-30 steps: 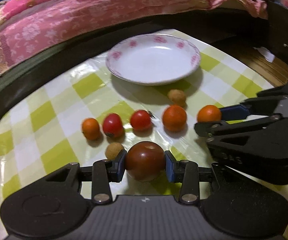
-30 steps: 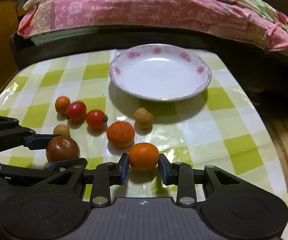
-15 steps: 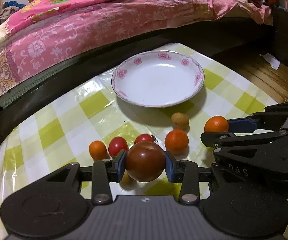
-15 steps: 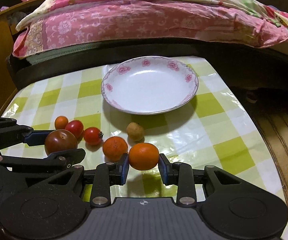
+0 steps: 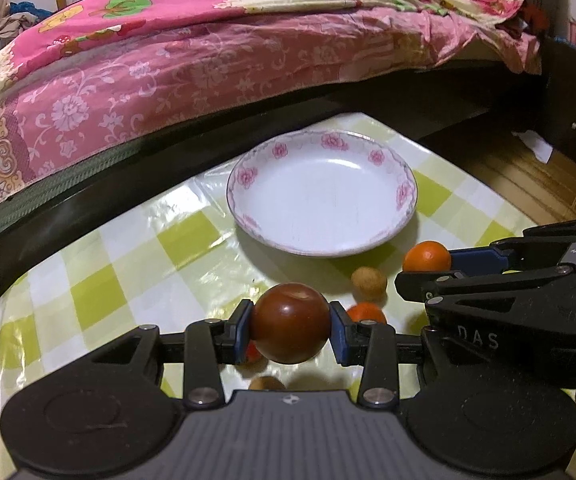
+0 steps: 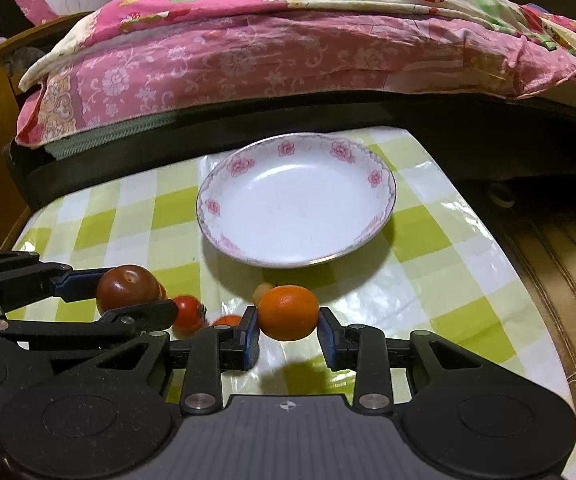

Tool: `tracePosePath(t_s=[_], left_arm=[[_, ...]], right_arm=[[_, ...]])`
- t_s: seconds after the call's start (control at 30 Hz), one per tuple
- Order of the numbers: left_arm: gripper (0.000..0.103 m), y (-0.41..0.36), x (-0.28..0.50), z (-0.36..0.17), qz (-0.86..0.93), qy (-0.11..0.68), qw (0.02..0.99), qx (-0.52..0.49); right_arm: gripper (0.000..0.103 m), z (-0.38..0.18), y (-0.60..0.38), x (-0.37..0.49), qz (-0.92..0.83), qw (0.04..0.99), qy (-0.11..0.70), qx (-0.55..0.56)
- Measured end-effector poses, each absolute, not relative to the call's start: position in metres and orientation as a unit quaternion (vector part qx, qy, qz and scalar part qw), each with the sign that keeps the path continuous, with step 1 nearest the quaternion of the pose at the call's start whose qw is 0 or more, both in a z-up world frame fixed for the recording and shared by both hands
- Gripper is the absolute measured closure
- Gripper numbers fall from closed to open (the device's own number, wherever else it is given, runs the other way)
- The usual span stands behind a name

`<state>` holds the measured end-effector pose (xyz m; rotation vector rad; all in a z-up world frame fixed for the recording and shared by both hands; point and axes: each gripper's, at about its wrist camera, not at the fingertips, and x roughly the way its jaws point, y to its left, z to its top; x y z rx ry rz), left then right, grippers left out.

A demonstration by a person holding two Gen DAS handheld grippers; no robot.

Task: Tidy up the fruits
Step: 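Carry the mandarin in the right tool while the left tool carries the dark tomato over the plate, then lower both fruits into the plate and open both tools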

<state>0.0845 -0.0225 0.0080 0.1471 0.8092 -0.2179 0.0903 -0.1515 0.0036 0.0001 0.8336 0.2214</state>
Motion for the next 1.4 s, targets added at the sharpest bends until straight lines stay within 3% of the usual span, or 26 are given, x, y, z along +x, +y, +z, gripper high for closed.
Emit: tracePosePath(t_s=[1.4], left_arm=[[0.053, -0.027, 0.172, -0.014, -0.139, 0.36, 0.92, 0.075]], right_arm=[[0.071, -0.009, -0.158, 0.166, 0.083, 0.931, 0.353, -0.031]])
